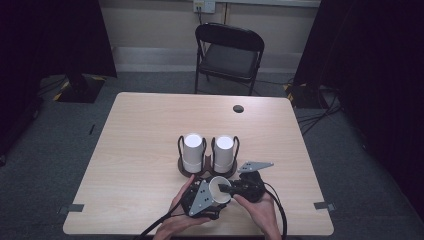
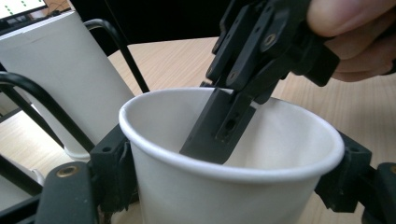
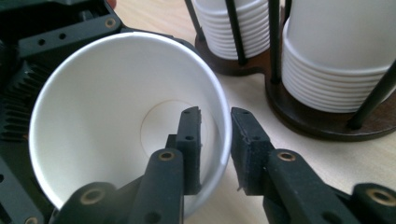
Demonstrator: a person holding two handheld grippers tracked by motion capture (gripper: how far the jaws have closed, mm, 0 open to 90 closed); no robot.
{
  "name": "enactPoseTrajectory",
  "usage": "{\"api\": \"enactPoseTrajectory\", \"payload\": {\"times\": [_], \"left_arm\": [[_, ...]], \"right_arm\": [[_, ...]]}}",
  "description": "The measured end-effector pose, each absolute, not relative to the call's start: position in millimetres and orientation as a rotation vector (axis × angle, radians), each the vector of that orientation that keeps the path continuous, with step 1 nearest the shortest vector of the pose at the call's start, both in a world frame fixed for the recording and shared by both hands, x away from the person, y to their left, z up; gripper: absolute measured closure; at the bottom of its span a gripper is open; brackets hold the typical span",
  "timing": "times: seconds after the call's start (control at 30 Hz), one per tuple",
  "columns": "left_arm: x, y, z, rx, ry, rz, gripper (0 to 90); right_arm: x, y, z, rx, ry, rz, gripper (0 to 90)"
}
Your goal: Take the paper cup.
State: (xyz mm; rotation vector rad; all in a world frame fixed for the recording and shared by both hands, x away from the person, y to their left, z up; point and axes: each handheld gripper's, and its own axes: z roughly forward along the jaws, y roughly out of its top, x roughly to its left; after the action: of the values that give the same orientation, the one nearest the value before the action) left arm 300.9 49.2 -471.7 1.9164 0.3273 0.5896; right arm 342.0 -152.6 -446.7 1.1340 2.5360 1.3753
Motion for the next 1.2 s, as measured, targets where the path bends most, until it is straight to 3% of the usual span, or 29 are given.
{"api": "enactPoseTrajectory", "payload": {"times": [0.17, 0.23, 0.67, 1.03, 1.2], "left_arm": [[302, 51, -472, 1.904, 0.347, 0.575, 22.1], [303, 52, -472, 1.915, 0.368, 0.584, 22.1], [307, 68, -470, 1.865, 0.466, 0.579, 22.2], [313, 106, -471, 1.785, 0.597, 0.551, 22.1], [314, 128, -465, 1.735, 0.648, 0.547, 22.2]], "right_arm": [[339, -154, -447, 1.112, 2.495, 1.433, 70.8], [338, -155, -449, 1.103, 2.476, 1.428, 63.6], [336, -165, -445, 1.06, 2.277, 1.602, 54.5], [326, -186, -453, 1.106, 2.005, 1.629, 36.1], [325, -196, -461, 1.145, 1.922, 1.617, 33.3]]}}
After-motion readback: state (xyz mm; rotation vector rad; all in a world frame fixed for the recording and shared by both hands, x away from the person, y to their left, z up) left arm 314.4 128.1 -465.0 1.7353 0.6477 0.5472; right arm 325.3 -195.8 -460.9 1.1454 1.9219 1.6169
